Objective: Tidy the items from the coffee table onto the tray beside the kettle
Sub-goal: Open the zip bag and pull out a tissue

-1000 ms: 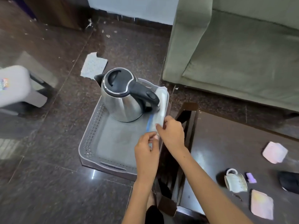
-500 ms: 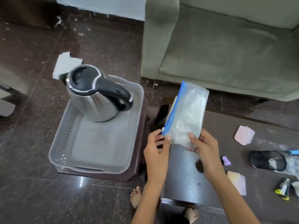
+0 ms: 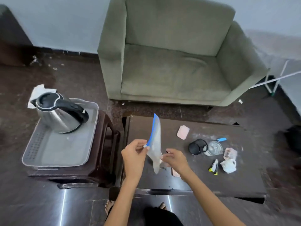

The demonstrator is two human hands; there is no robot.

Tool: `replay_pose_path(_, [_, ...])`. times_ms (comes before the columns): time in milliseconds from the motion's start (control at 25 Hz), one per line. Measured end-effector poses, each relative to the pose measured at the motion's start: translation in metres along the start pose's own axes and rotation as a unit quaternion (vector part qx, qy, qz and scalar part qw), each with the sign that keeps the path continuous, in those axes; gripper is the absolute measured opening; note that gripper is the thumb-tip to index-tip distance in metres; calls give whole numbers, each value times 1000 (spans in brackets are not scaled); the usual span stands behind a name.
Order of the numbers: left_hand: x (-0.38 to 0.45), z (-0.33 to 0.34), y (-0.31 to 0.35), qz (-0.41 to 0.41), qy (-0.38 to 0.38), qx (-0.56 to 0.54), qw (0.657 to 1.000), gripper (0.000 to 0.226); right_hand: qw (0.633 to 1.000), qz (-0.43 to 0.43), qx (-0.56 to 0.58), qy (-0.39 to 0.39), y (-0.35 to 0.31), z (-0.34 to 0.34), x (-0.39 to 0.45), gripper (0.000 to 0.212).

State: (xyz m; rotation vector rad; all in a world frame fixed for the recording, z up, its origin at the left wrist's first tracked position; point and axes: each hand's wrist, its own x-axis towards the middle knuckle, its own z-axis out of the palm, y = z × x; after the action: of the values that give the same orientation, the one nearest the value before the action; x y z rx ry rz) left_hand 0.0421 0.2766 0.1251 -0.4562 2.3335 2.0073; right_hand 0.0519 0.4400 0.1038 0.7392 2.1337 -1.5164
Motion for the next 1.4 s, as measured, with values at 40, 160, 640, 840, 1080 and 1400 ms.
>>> replay_pose_path(40, [-11,5,9,11,-9,18,1000,21,999,-19,-29,25,1,-6,-11,40])
replay_pose_path(160, [-39,18,24,47,-49,89,994,27,969,-192,-119,97,1,-23,-42,47])
replay_pose_path(640, [-78,55,62,123,-99,138,978,21,881,-364,-265,141,-5,-65,-66,18])
replay_pose_path(840, [-76,63,74,54,-75,26,995,21,867,-417,-244,124,-14,-89,-56,14])
replay_pose_path(1080, [-56,65,80,48,-75,-19,996,9,860,-479,-178,19,-39,-107,-51,30])
replay_pose_path(1400, [-39,58,96,45,-218,-20,975,33,887,-445,-73,96,-45,-107,-36,3])
